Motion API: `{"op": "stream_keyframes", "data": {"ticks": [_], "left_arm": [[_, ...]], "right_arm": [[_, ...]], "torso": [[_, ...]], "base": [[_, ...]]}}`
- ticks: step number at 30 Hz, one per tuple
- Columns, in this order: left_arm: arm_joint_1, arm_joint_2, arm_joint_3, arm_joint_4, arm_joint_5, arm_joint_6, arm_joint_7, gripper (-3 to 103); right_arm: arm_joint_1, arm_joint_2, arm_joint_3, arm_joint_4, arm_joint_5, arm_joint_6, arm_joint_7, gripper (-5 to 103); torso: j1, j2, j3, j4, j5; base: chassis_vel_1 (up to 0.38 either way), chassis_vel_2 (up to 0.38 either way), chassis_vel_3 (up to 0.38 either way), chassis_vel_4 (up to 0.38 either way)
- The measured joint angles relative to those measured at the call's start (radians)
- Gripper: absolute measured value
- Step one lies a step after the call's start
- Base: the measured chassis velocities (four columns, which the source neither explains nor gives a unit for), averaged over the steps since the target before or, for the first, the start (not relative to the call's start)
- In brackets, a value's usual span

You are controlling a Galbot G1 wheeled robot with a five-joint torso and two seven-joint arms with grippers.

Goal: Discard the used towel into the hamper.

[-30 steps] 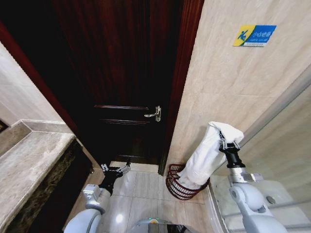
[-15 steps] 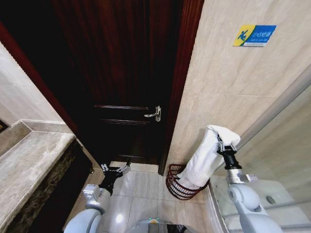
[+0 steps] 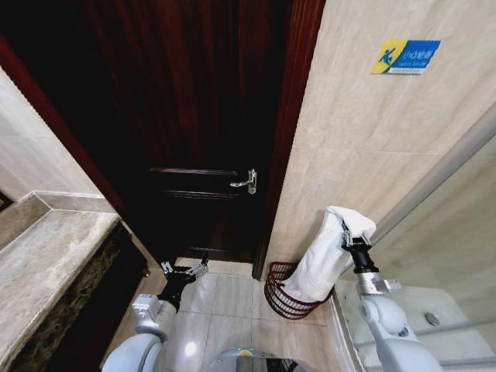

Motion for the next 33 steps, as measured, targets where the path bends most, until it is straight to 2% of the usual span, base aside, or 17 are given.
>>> {"op": "stream_keyframes", "data": {"ticks": [18,33], "left_arm": [[0.0,0.0,0.0,0.0,0.0,0.0,0.0,100],[0.0,0.0,0.0,0.0,0.0,0.0,0.0,100]], "right_arm": [[0.048,0.023,-0.024,-0.123,-0.017,0.031,-0.011,12],[0.094,0.014,-0.058,-0.209,-0.027,0.046,-0.024,12]], "torso": [[0.0,0.0,0.0,0.0,0.0],[0.0,0.0,0.0,0.0,-0.0001]], "base": [[0.0,0.0,0.0,0.0],[0.0,0.0,0.0,0.0]]}}
